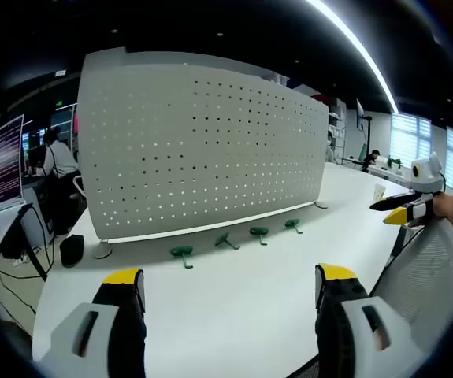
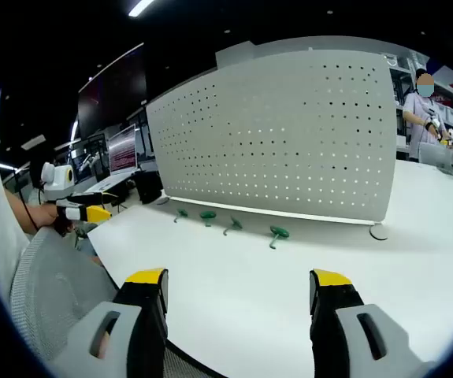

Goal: Insert the hook assembly into the mounting plate slot until the hook locks in place.

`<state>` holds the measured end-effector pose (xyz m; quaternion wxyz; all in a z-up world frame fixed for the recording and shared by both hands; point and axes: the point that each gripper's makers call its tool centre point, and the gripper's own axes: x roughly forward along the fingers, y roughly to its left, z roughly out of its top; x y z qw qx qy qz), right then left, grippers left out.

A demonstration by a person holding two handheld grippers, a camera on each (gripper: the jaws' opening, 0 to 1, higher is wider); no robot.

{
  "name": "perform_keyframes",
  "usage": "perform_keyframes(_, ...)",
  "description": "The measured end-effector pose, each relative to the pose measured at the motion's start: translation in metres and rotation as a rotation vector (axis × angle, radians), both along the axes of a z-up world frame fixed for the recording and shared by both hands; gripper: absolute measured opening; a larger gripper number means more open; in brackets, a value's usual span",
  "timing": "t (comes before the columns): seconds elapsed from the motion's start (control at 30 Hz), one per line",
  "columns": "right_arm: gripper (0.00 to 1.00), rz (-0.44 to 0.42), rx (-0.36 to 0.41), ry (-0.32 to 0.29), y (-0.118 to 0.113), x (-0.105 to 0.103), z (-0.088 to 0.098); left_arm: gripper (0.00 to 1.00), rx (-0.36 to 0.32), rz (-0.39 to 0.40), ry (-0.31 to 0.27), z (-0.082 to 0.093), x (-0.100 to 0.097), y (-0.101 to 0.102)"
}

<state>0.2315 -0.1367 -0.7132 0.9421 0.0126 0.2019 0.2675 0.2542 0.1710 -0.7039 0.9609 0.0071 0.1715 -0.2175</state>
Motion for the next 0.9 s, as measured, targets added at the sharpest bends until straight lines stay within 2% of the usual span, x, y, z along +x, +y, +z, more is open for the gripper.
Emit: perform_keyframes(0.9, 0.71, 0.015, -0.021, 0.004, 0.0013, -0.0015, -0.0029, 0.91, -0.005, -0.011, -0.001, -0.0003, -0.0006, -0.0019)
